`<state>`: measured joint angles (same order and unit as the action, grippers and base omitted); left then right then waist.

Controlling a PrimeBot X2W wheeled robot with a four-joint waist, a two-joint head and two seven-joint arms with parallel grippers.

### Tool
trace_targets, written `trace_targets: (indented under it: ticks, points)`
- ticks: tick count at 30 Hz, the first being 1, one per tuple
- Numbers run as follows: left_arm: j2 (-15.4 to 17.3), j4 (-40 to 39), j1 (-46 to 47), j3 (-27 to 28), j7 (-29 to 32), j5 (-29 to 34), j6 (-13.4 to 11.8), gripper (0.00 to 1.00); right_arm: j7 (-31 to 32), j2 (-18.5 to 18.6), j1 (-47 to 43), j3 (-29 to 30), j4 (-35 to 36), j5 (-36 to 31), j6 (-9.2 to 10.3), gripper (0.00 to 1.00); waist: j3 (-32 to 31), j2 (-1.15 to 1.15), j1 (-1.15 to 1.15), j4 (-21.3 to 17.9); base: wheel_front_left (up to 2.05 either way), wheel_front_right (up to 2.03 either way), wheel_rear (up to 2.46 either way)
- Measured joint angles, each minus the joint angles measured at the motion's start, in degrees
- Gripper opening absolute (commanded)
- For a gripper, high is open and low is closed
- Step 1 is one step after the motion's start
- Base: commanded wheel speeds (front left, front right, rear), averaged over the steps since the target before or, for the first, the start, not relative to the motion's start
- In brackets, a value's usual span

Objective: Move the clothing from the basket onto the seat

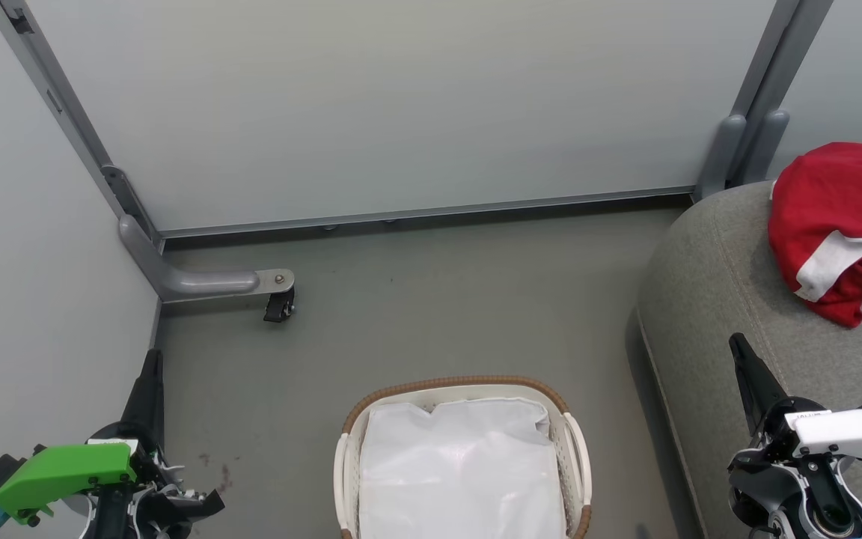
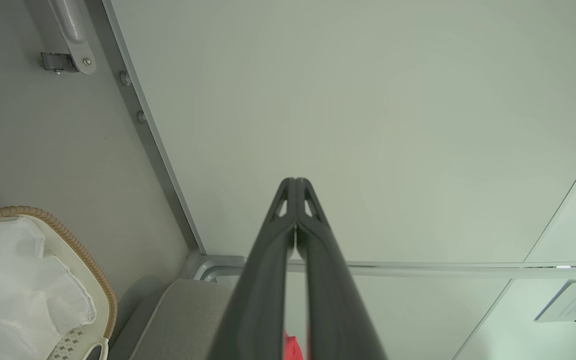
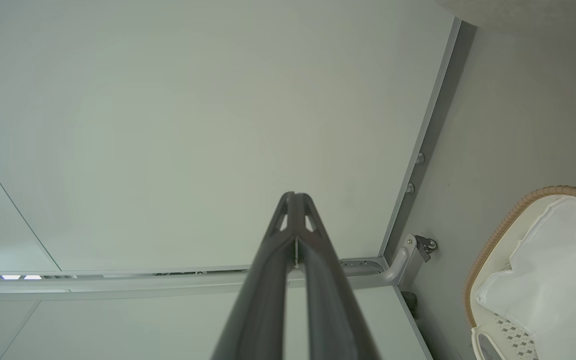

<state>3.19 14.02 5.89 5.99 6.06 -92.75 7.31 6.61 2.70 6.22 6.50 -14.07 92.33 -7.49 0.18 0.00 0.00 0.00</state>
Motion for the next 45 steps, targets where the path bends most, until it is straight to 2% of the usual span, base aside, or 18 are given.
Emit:
trace_targets:
  ticks: [45]
  points:
    - [-0.13, 0.0, 0.01, 0.29, 0.36, 0.03, 0.0, 0.0, -0.01, 0.0, 0.0, 0.0, 0.01, 0.0, 0.0, 0.0, 0.0, 0.0, 0.0, 0.0, 0.0, 0.0, 0.0]
